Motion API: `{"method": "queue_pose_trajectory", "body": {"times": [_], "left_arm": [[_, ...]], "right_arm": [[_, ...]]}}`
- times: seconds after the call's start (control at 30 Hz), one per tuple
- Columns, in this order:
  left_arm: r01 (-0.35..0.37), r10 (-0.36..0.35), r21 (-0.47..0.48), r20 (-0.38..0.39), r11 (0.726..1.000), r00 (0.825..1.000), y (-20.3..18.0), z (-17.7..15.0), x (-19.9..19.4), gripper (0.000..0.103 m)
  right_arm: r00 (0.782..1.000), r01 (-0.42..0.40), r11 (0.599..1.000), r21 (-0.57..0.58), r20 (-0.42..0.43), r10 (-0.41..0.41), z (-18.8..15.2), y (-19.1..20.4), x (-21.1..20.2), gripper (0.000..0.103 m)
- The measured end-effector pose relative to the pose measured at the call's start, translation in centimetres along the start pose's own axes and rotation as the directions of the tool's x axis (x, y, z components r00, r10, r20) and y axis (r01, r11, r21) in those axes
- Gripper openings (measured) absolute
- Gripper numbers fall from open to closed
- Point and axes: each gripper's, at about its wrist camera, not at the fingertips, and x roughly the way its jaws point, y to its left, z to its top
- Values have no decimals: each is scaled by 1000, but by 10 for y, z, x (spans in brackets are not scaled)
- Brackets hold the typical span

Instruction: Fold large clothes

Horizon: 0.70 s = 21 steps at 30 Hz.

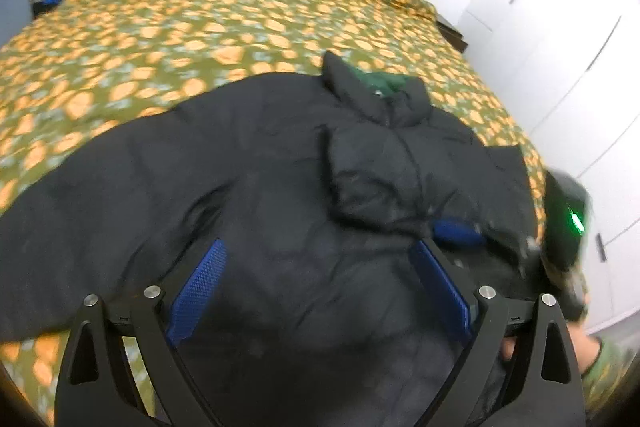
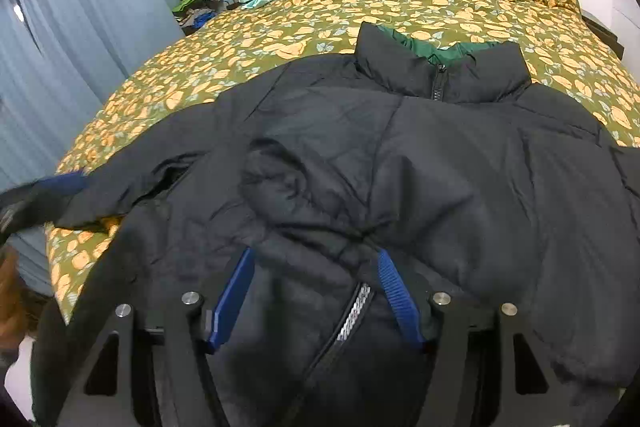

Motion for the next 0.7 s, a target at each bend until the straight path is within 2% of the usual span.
{"method": "queue_pose_trajectory", "body": {"times": [0.13,0.23,0.27,0.3,0.33,0.37,0.4,0.53,0.6,0.7], "left_arm": [[10,-9,3,-67,1000,998,-15,38,52,95],[-28,28,1,-151,1000,988,-25,52,98,92],[-34,33,-3,-172,999,984,-26,53,108,78],[-31,27,-14,-212,999,977,-28,52,122,39],[-22,14,-29,-246,999,969,-28,50,130,18],[-26,15,-38,-256,999,967,-27,49,132,14],[-34,26,-30,-231,999,973,-27,48,126,10],[-85,81,-26,-142,996,987,-9,51,88,8],[-126,119,-55,-119,991,986,9,52,76,8],[-172,160,-72,-153,982,975,31,46,82,8]], "right_arm": [[999,-30,999,33,38,29,-15,-8,-34,66],[998,-22,999,48,67,18,-28,-18,-62,66],[997,-18,998,56,78,14,-32,-22,-71,66],[996,-15,998,66,88,9,-36,-27,-80,66],[995,-5,997,82,99,-3,-40,-34,-91,66],[994,3,996,94,105,-13,-41,-39,-97,66],[993,13,994,111,117,-26,-42,-48,-106,66],[978,89,986,141,174,-114,-31,-87,-134,66],[970,138,977,164,179,-167,-17,-110,-139,66],[977,136,974,179,139,-162,1,-133,-122,66]]}}
